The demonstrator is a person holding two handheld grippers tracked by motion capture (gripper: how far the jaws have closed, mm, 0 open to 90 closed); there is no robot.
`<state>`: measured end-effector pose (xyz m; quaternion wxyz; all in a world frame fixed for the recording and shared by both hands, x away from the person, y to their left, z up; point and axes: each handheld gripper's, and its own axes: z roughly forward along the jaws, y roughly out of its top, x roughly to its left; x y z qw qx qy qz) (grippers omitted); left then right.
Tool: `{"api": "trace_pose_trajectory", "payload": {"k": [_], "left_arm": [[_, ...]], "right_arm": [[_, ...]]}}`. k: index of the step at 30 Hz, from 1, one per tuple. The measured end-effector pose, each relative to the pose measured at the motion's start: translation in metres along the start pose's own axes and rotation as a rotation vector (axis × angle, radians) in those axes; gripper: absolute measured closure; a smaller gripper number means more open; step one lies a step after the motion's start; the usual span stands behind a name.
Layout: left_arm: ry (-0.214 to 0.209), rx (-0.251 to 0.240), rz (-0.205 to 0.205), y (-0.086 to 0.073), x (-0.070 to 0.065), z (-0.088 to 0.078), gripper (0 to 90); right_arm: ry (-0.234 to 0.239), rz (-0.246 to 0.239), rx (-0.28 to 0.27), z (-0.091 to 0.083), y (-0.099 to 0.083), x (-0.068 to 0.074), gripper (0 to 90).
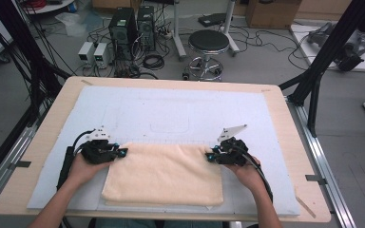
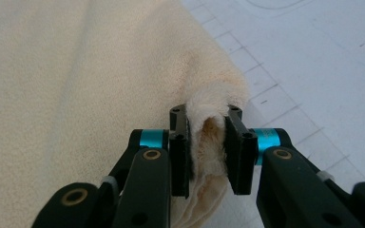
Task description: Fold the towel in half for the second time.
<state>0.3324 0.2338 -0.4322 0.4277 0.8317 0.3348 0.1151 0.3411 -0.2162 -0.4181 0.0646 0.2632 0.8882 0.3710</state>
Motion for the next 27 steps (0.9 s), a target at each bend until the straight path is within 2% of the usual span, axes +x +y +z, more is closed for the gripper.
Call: {"api": "trace_pose_trajectory", "payload": {"k": [3,7,12,17,21,23,27], "left_arm": [[0.036,-0.007,0.022,0.003,-0.004,-0.003,77.4],[0.074,-0.013,0.046,0.008,-0.007,-0.006,77.5],[0.093,-0.041,0.037,0.014,-0.006,-0.012,77.5],[0.125,-0.070,0.018,0.022,-0.001,-0.014,77.5],[0.157,-0.096,-0.002,0.032,0.006,-0.011,77.4],[0.174,-0.111,-0.019,0.039,0.012,-0.007,77.4],[0.217,-0.106,-0.026,0.056,0.025,0.006,77.3]], "right_arm": [[-0.007,0.000,-0.012,-0.005,0.004,0.001,75.4],[-0.032,-0.029,-0.006,-0.006,0.012,0.005,75.7],[-0.035,-0.031,-0.031,-0.011,0.018,0.003,76.1],[-0.052,-0.043,-0.026,-0.016,0.031,0.000,76.1],[-0.078,-0.054,-0.033,-0.018,0.043,-0.010,76.2],[-0.089,-0.038,-0.036,-0.018,0.049,-0.018,76.2],[-0.119,-0.023,-0.031,-0.013,0.060,-0.039,76.3]]}}
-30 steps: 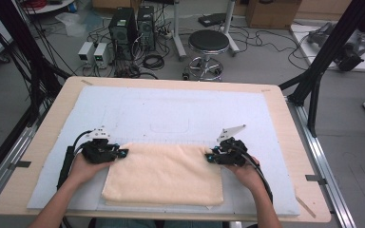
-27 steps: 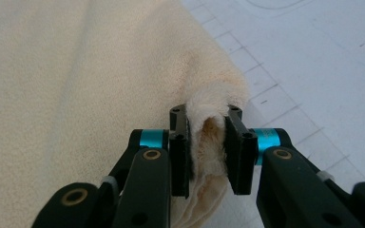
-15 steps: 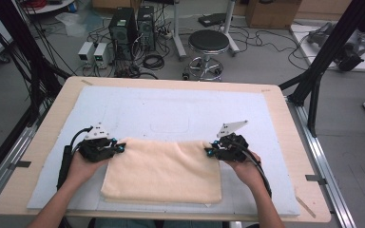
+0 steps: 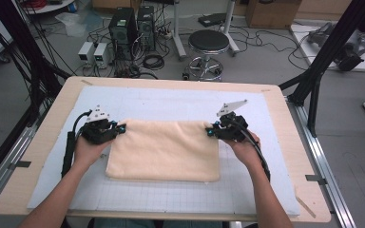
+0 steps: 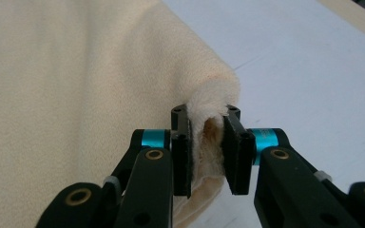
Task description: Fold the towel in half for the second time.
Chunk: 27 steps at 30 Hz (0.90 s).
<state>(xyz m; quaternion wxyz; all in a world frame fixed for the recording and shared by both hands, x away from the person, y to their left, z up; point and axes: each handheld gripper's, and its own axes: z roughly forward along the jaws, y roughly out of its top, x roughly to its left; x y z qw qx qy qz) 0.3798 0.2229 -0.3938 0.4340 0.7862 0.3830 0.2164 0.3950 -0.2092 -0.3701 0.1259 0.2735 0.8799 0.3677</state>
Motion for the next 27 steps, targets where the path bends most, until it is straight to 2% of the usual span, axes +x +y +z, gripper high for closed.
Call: {"api": "trace_pose_trajectory", "payload": {"k": [2,4,6,9,11,12,14,15,16,17,18,19,21,24,27], "left_arm": [[0.015,-0.001,-0.004,0.008,0.006,0.008,77.3],[0.018,-0.005,-0.030,0.014,0.013,0.015,77.2],[0.012,0.006,-0.057,0.017,0.021,0.021,77.0],[0.027,0.010,-0.061,0.025,0.026,0.029,77.0],[0.028,0.025,-0.059,0.032,0.028,0.035,77.1],[0.028,0.028,-0.051,0.035,0.029,0.037,77.1],[0.031,0.026,-0.038,0.040,0.029,0.043,76.7],[0.044,0.041,-0.024,0.041,0.029,0.047,74.7],[0.077,0.061,-0.006,0.042,0.028,0.050,69.2],[0.094,0.072,-0.009,0.041,0.027,0.051,62.1],[0.091,0.082,-0.025,0.040,0.028,0.051,59.6],[0.091,0.093,-0.034,0.039,0.028,0.051,57.6],[0.102,0.097,-0.011,0.035,0.027,0.047,54.1],[0.082,0.086,-0.037,0.026,0.027,0.039,53.4],[0.044,0.100,-0.046,0.014,0.023,0.031,53.5]], "right_arm": [[-0.024,0.008,0.004,0.006,0.005,-0.009,76.4],[-0.041,0.006,0.003,0.010,0.009,-0.017,76.4],[-0.042,0.026,-0.012,0.012,0.013,-0.025,76.4],[-0.049,0.053,0.002,0.017,0.020,-0.035,76.6],[-0.080,0.033,-0.008,0.019,0.022,-0.040,76.6],[-0.071,0.062,0.012,0.021,0.023,-0.044,76.6],[-0.085,0.080,0.024,0.025,0.022,-0.050,76.2],[-0.093,0.085,0.022,0.026,0.020,-0.053,74.0],[-0.108,0.101,0.021,0.028,0.018,-0.056,68.1],[-0.136,0.119,0.017,0.029,0.016,-0.058,61.8],[-0.150,0.131,0.013,0.029,0.014,-0.061,57.6],[-0.145,0.147,0.003,0.027,0.011,-0.063,56.2],[-0.119,0.164,-0.013,0.024,0.009,-0.064,54.4],[-0.106,0.130,-0.026,0.021,0.007,-0.056,54.4],[-0.054,0.112,-0.032,0.022,0.003,-0.046,54.6]]}}
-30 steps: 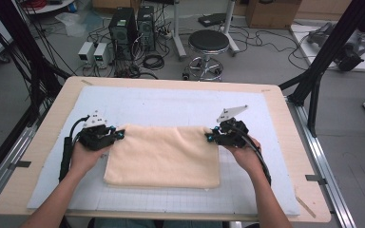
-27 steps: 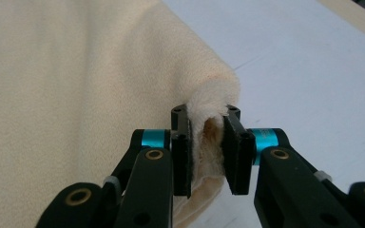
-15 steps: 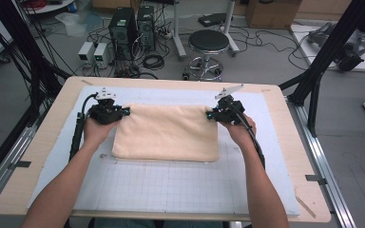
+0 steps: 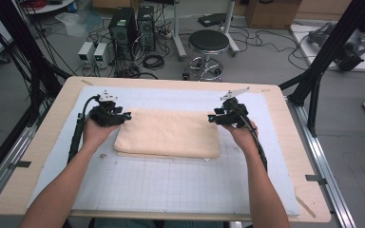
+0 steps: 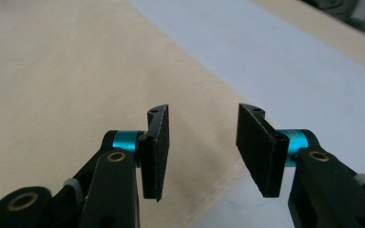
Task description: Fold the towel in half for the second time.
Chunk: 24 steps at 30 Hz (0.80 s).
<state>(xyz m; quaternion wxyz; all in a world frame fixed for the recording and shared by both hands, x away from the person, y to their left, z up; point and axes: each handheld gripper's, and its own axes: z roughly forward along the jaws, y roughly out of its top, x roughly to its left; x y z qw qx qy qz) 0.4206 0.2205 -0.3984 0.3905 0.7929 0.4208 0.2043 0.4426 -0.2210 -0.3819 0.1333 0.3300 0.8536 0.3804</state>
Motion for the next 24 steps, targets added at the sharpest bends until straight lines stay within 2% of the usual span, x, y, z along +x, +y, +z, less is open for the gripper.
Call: {"api": "trace_pose_trajectory", "payload": {"k": [1,3,5,7,11,13,16,17,21,24], "left_arm": [[-0.002,0.009,0.010,-0.004,-0.002,-0.002,53.4],[-0.018,-0.020,0.011,-0.015,-0.005,-0.008,53.3],[-0.032,-0.029,0.004,-0.023,-0.006,-0.009,53.2],[-0.057,-0.029,0.018,-0.030,-0.007,-0.010,53.1],[-0.099,-0.032,0.021,-0.038,-0.011,-0.008,49.5],[-0.126,-0.007,0.032,-0.040,-0.015,-0.006,47.2],[-0.126,0.036,0.085,-0.044,-0.022,-0.001,47.4],[-0.121,0.036,0.094,-0.045,-0.024,0.000,47.2],[-0.127,0.021,0.073,-0.048,-0.023,-0.001,46.8],[-0.124,0.021,0.079,-0.047,-0.023,-0.003,45.7]], "right_arm": [[0.001,-0.010,0.019,0.001,-0.002,0.004,54.6],[0.011,-0.035,0.031,0.005,-0.007,0.009,54.1],[0.025,-0.025,0.037,0.008,-0.011,0.012,53.1],[0.032,-0.007,0.047,0.013,-0.016,0.013,52.3],[0.028,0.010,0.054,0.021,-0.026,0.017,51.7],[0.030,0.022,0.053,0.025,-0.030,0.018,51.8],[0.027,0.031,0.057,0.029,-0.034,0.018,52.4],[0.022,0.035,0.055,0.030,-0.035,0.019,52.3],[0.015,0.035,0.061,0.030,-0.035,0.020,52.0],[0.012,0.028,0.059,0.030,-0.034,0.020,50.1]]}}
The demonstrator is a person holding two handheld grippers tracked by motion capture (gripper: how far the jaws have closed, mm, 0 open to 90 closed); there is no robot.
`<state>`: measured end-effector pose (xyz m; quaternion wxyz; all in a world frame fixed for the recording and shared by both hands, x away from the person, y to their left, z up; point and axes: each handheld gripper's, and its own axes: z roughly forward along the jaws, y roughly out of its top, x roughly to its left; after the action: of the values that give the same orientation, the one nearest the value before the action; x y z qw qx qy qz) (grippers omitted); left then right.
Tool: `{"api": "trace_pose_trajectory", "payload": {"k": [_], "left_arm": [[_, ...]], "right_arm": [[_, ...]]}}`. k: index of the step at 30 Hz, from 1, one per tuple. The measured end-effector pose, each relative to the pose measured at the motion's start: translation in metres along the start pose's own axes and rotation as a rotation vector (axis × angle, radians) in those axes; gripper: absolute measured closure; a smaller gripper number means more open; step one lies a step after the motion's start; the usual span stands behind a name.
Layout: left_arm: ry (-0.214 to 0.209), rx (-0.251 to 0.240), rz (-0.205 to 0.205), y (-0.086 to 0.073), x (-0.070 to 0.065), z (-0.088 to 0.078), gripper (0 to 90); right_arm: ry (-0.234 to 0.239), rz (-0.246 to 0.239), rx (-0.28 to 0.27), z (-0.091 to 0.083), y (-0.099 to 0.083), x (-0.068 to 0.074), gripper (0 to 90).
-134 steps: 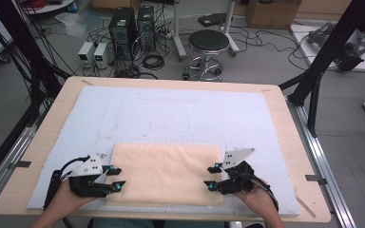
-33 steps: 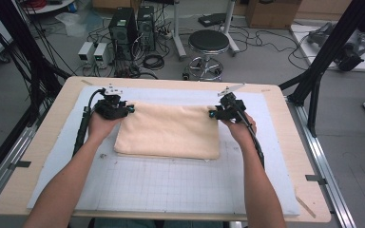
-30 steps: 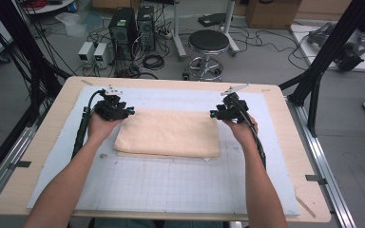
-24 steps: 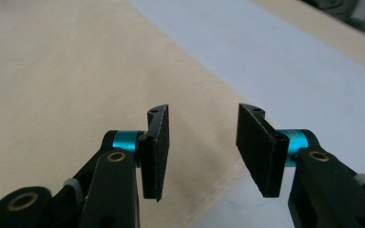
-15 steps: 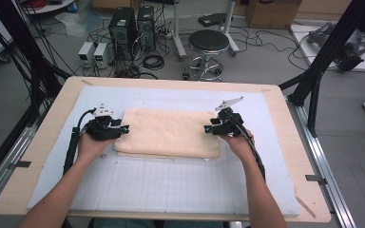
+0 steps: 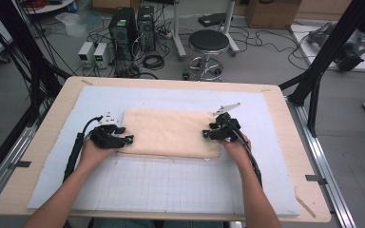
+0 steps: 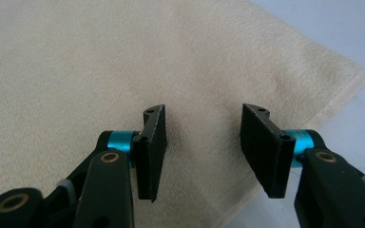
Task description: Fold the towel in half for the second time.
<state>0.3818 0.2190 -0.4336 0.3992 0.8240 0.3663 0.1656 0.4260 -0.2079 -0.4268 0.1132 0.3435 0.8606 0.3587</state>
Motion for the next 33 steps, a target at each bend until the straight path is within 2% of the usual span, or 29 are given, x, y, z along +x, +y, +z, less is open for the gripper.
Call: {"api": "trace_pose_trajectory", "payload": {"k": [4,8,11,13,16,20,26,29,33], "left_arm": [[-0.001,-0.014,-0.008,0.001,-0.002,-0.003,41.0],[-0.026,-0.035,-0.011,0.003,-0.003,-0.008,38.3],[-0.034,-0.051,-0.017,0.004,-0.004,-0.011,32.5],[-0.036,-0.056,-0.036,0.005,-0.004,-0.013,27.7],[-0.036,-0.048,-0.035,0.004,-0.005,-0.015,23.2],[-0.040,-0.060,-0.038,0.003,-0.007,-0.020,18.9],[-0.051,-0.081,-0.042,-0.001,-0.008,-0.030,15.0],[-0.054,-0.079,-0.041,-0.001,-0.008,-0.035,13.1],[-0.059,-0.099,-0.038,-0.001,-0.011,-0.040,12.3]], "right_arm": [[0.002,0.016,-0.001,-0.001,0.001,0.002,43.2],[-0.006,0.030,-0.007,-0.004,0.001,0.005,34.0],[-0.020,0.040,-0.021,-0.008,0.002,0.006,27.7],[-0.024,0.045,-0.038,-0.013,0.003,0.007,24.8],[-0.020,0.044,-0.050,-0.020,0.004,0.010,21.2],[-0.019,0.038,-0.086,-0.029,0.005,0.013,18.3],[-0.005,0.027,-0.104,-0.035,0.005,0.020,16.2],[-0.017,0.014,-0.106,-0.035,0.002,0.025,15.8],[-0.012,0.020,-0.110,-0.036,-0.002,0.028,15.1]]}}
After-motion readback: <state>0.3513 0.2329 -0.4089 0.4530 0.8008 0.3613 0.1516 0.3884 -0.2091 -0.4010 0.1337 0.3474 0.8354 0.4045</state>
